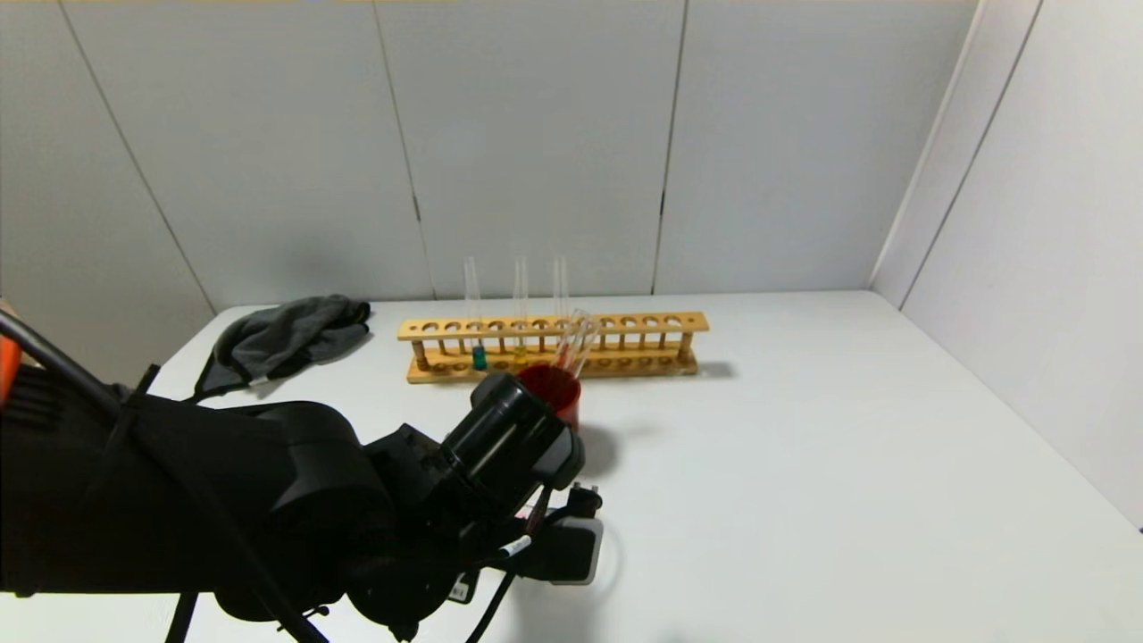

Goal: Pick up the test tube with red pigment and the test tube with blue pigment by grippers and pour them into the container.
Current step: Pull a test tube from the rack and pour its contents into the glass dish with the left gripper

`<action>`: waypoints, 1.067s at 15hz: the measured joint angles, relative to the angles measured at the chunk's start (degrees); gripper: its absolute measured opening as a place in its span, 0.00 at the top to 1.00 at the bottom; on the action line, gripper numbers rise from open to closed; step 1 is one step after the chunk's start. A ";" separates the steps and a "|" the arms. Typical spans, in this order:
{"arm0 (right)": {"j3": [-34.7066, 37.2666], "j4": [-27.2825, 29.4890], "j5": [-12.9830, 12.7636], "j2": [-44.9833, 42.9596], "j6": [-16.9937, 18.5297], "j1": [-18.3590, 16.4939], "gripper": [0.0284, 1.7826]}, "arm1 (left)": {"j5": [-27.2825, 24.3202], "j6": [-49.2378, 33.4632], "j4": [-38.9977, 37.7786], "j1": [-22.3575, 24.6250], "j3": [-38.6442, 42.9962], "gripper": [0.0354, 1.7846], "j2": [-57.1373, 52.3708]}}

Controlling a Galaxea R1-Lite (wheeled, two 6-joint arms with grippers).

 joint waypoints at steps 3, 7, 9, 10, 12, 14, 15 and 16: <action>0.00 0.00 0.00 0.00 0.02 0.00 0.05 | 0.67 0.09 1.27 -0.30 -0.68 0.83 0.20; 0.00 0.00 0.00 0.00 0.00 0.00 0.05 | 1.38 0.15 1.27 -0.50 -1.77 0.83 0.61; 0.00 0.00 -0.02 0.00 0.00 0.00 0.05 | 2.29 0.30 1.54 -0.72 -1.95 0.83 0.83; 0.00 0.00 -0.02 0.00 0.00 0.00 0.05 | 2.32 0.39 2.06 -0.85 -1.96 0.83 0.91; 0.00 0.00 0.00 0.00 0.02 0.02 0.05 | 2.38 0.78 2.58 -1.05 -2.12 0.83 1.18; 0.00 0.00 0.00 0.00 0.00 -0.02 0.05 | 2.56 0.83 3.00 -1.27 -2.58 0.83 1.51; 0.00 0.00 -0.02 0.00 0.02 -0.02 0.05 | 3.15 0.96 3.47 -1.49 -2.79 0.83 1.62; 0.00 0.00 -0.02 0.00 0.00 -0.02 0.05 | 3.86 1.33 4.00 -1.57 -2.93 0.83 1.68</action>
